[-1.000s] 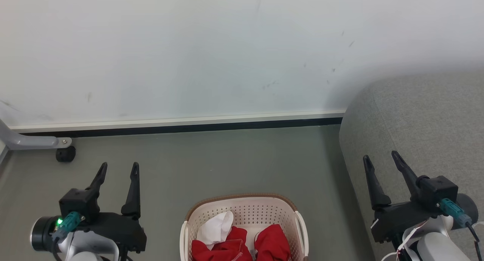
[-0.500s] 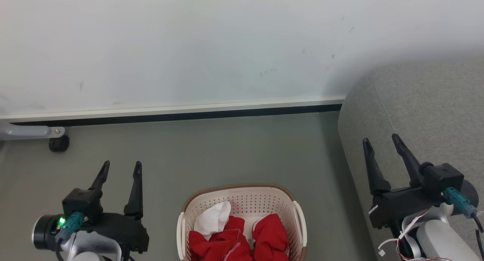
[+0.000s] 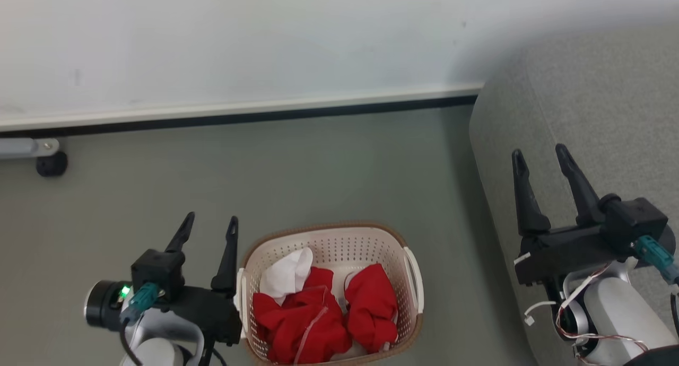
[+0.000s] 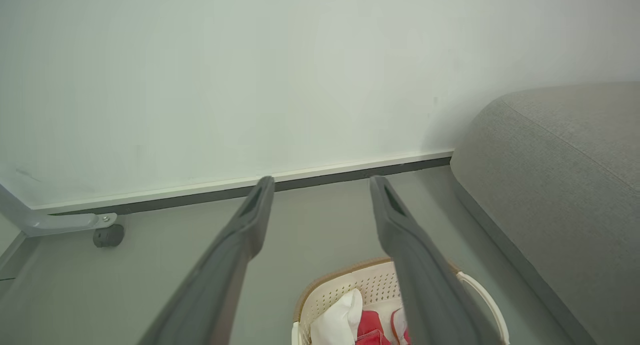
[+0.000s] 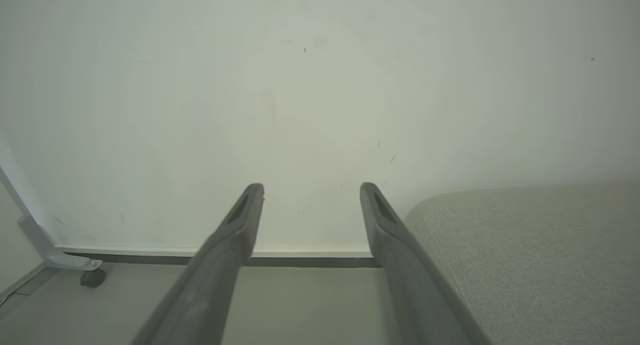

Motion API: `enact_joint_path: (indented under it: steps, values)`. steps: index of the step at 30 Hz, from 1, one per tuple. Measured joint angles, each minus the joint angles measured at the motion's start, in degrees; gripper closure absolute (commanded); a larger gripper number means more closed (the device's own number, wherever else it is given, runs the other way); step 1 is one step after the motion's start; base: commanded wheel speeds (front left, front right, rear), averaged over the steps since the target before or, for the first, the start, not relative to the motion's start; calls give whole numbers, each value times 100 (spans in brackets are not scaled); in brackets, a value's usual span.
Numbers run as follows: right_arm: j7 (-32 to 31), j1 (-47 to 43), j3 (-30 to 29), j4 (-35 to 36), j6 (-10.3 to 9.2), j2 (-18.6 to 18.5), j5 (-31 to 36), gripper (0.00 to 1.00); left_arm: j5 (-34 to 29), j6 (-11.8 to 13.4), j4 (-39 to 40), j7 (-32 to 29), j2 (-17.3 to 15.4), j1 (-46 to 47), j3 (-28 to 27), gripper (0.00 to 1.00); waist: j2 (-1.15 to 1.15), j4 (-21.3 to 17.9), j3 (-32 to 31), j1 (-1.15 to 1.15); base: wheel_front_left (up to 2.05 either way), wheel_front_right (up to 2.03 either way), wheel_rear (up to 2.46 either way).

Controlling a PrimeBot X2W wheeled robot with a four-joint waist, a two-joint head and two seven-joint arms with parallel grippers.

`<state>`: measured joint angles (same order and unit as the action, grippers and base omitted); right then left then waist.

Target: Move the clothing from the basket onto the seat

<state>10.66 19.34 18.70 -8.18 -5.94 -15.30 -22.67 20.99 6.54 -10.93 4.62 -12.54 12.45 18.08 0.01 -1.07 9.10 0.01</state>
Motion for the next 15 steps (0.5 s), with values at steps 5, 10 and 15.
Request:
enact_joint_path:
  steps: [5, 10, 15]
  values:
    - [-1, 184, -9, 107, -18, 68, 11, 0, -59, -109, -182, -48, 56, 253, 183, 0, 0, -89, 316, 0, 0, 0, 0]
    - [-1, 437, -37, 242, -19, 113, 55, 0, -137, -259, -467, -109, 180, 534, 441, 0, 0, -218, 717, 0, 0, 0, 0]
    - [-1, 641, -37, 318, -47, 197, 105, 0, -145, -465, -761, -192, 246, 764, 633, 0, 0, -346, 1053, 1, 0, 0, 0]
